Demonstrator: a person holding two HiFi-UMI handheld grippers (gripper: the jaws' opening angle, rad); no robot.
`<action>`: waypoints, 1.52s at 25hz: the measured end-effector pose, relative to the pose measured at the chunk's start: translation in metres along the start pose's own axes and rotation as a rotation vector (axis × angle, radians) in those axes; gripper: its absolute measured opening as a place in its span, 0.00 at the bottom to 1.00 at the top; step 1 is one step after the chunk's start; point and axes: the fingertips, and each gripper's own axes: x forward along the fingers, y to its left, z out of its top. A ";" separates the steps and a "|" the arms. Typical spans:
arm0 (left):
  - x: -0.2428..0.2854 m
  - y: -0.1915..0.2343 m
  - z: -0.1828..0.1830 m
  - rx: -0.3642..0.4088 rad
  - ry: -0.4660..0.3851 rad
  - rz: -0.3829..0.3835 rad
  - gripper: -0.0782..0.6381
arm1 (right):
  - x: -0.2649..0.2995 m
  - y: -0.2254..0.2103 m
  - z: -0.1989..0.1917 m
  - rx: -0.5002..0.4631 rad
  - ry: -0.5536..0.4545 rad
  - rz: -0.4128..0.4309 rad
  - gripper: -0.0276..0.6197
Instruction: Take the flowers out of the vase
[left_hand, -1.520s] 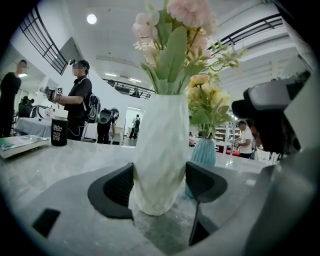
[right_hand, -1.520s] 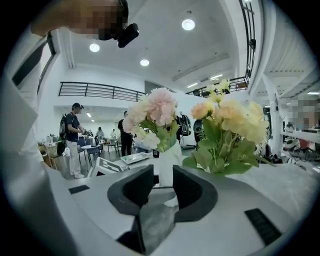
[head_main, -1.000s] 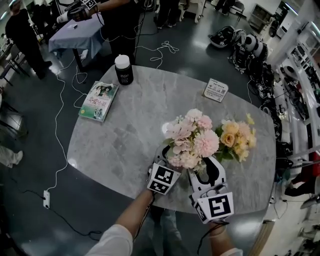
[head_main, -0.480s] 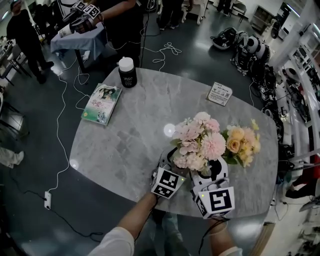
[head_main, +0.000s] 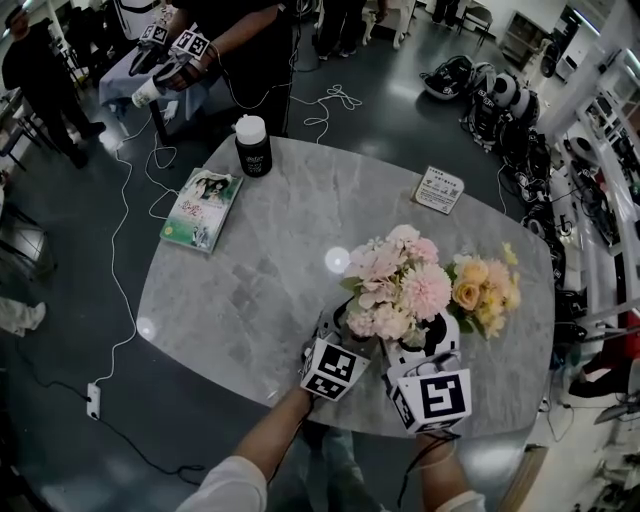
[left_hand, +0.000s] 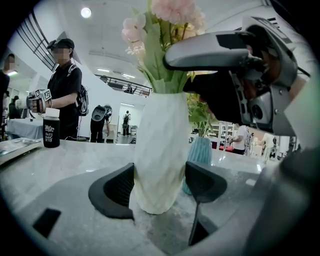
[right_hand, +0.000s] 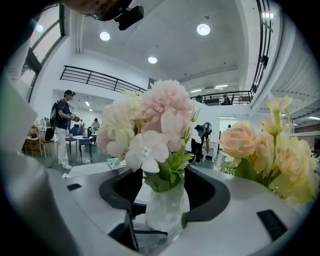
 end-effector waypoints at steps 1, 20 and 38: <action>0.000 0.000 0.000 0.003 0.001 0.000 0.57 | 0.001 -0.001 0.001 0.001 -0.001 -0.001 0.38; -0.002 -0.004 -0.001 0.011 0.014 -0.016 0.57 | 0.013 0.004 0.019 -0.049 -0.012 0.001 0.25; -0.001 -0.003 -0.003 -0.034 0.000 -0.030 0.57 | 0.014 -0.005 0.032 0.011 -0.039 -0.009 0.13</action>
